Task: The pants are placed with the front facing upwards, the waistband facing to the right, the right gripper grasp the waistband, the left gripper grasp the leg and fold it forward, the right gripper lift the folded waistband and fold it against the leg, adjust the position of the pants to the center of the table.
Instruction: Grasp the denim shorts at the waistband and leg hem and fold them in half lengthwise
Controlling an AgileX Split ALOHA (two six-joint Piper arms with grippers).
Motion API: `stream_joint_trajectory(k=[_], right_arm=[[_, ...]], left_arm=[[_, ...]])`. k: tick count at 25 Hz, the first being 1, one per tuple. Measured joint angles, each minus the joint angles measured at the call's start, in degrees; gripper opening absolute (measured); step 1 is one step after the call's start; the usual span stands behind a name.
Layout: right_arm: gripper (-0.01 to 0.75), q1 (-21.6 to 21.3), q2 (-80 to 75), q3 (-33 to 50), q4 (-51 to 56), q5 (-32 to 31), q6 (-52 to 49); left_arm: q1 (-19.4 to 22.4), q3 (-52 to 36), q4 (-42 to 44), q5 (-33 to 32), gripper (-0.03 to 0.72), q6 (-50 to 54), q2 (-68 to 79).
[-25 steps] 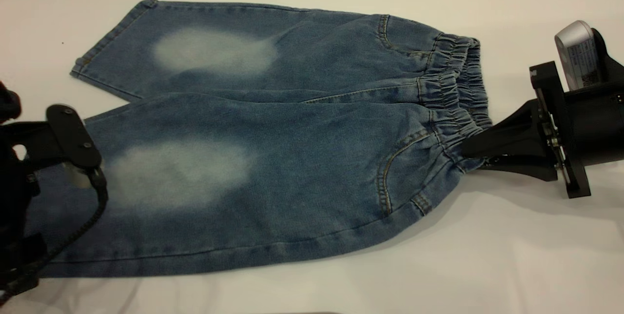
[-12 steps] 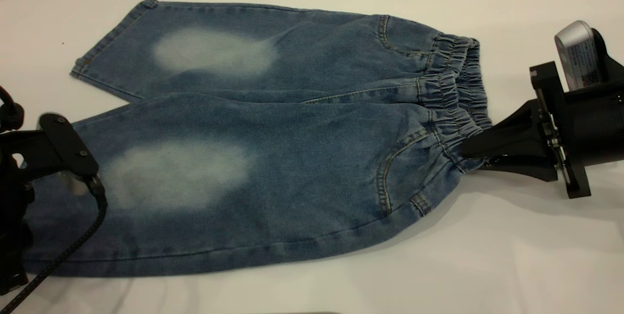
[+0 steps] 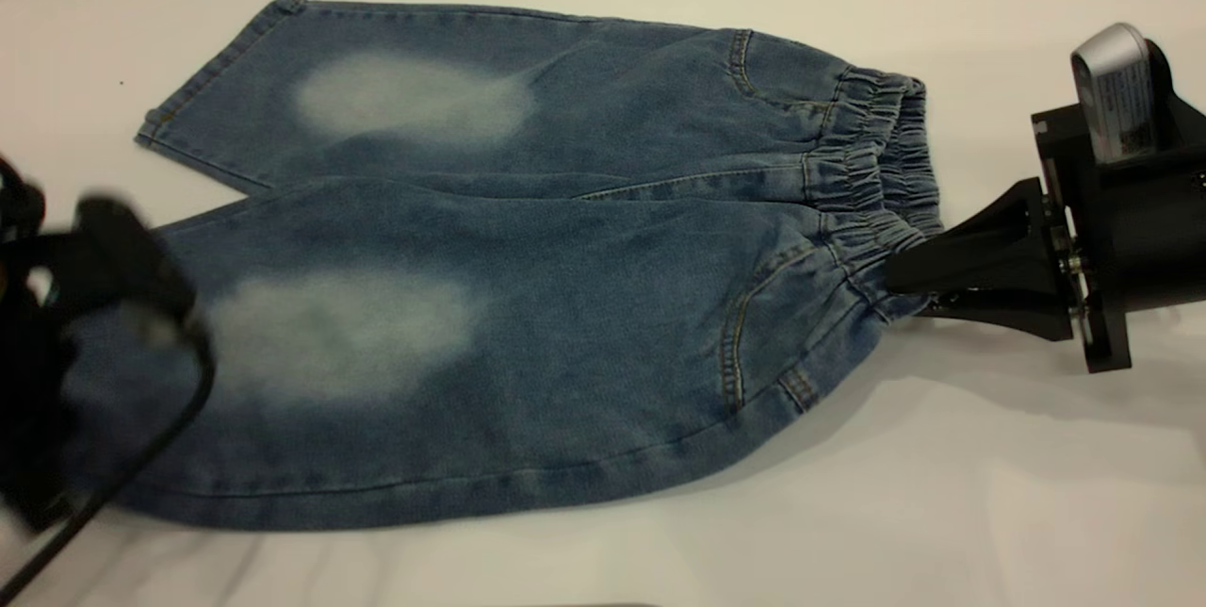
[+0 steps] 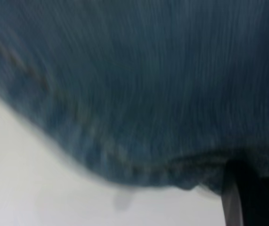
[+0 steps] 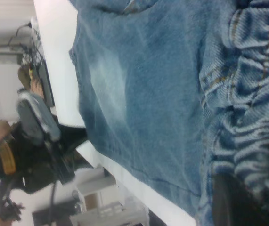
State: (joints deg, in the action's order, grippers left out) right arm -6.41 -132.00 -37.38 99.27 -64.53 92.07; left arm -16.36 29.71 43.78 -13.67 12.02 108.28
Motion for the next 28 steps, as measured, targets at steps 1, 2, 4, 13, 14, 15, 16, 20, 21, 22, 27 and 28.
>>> stream_joint_trajectory(k=[1,2,4,13,14,15,16,20,21,22,27,28], right_arm=[[0.039,0.0,0.9,0.0,-0.8,0.0,0.1],[0.039,0.0,1.7,0.0,-1.6,0.0,-0.1],[0.039,0.0,4.1,0.0,-3.5,0.0,-1.3],[0.038,0.0,10.8,4.8,-8.8,0.0,-8.9],[0.038,0.0,11.0,6.1,-8.5,0.0,-9.1],[0.038,0.0,11.1,7.6,-7.8,0.0,-9.2],[0.038,0.0,11.1,9.0,-6.7,0.0,-9.5],[0.038,0.0,11.2,11.4,0.1,0.0,-12.5],[0.038,0.0,11.2,11.5,1.8,-0.1,-13.7],[0.038,0.0,11.3,11.5,3.5,-0.2,-15.1],[0.038,0.0,11.3,9.2,5.1,-0.4,-23.7],[0.038,0.0,11.3,8.3,5.1,-0.4,-25.7]], left_arm=[[0.0,0.0,0.1,0.8,0.022,0.2,-1.8],[0.0,0.0,0.1,1.0,0.022,0.3,-3.5],[0.0,0.0,0.1,1.0,0.022,0.3,-7.7],[0.0,-0.1,0.1,-5.1,0.022,1.2,-26.9],[0.0,-0.1,0.1,-5.7,0.022,1.2,-28.9],[0.0,-0.2,0.3,-6.1,0.022,1.3,-30.4],[0.0,-0.2,1.0,-6.2,0.022,1.4,-31.4],[0.0,0.7,7.4,-6.5,0.022,6.7,-32.4],[0.0,1.4,9.4,-6.5,0.022,9.8,-32.1],[0.0,2.6,12.5,-6.5,0.022,13.4,-31.7],[0.5,9.9,31.8,-5.7,0.022,31.5,-24.6],[0.6,11.6,34.9,-5.5,0.022,35.3,-22.2]])
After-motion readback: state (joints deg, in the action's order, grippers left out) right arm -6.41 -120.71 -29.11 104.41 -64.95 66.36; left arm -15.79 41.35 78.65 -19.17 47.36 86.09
